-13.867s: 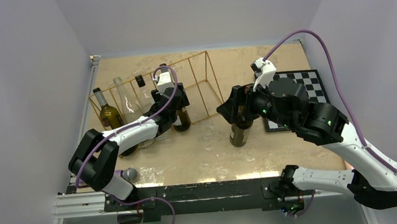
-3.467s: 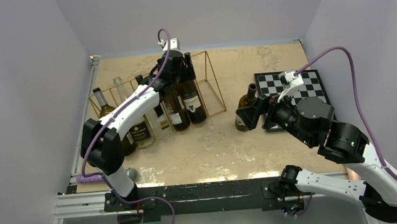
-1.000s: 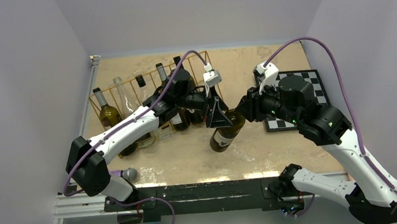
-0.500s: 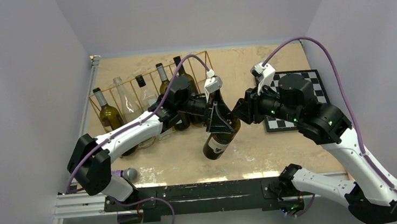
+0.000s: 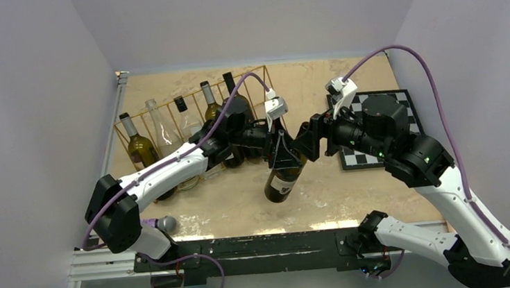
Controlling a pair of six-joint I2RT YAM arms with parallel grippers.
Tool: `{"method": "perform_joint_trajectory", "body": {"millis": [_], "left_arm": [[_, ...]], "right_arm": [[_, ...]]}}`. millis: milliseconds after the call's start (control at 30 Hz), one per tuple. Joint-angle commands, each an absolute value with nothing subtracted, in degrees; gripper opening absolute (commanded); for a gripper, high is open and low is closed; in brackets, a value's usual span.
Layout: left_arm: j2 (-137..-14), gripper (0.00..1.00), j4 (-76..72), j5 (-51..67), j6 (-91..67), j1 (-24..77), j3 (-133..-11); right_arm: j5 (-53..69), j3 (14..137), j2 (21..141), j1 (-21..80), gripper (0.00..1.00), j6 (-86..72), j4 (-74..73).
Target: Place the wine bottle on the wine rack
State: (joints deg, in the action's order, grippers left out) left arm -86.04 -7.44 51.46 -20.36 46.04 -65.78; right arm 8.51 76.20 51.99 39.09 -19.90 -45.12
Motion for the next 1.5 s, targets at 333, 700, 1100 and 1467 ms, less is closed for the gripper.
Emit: {"method": "perform_joint_trajectory", "body": {"millis": [333, 700, 1100, 1467], "left_arm": [[-80.91, 0.00, -0.10, 26.65, -13.77, 45.24, -67.11], [-80.42, 0.00, -0.96, 14.36, -20.38, 45.21, -71.63], [-89.88, 0.00, 6.01, 1.96, -25.75, 44.37, -86.58], [-97.38, 0.00, 4.74, -4.66, -30.54, 42.04, -91.32]], "right_arm": [[1.81, 79.10, 48.68, 39.46, 0.99, -22.29, -40.55], [-4.98, 77.21, 45.19, 39.46, 0.99, -23.72, -43.87], [-6.72, 73.22, 40.96, 39.34, 0.99, -24.46, -46.25], [-7.22, 70.50, 38.64, 39.38, 0.99, -25.20, -47.22]]}}
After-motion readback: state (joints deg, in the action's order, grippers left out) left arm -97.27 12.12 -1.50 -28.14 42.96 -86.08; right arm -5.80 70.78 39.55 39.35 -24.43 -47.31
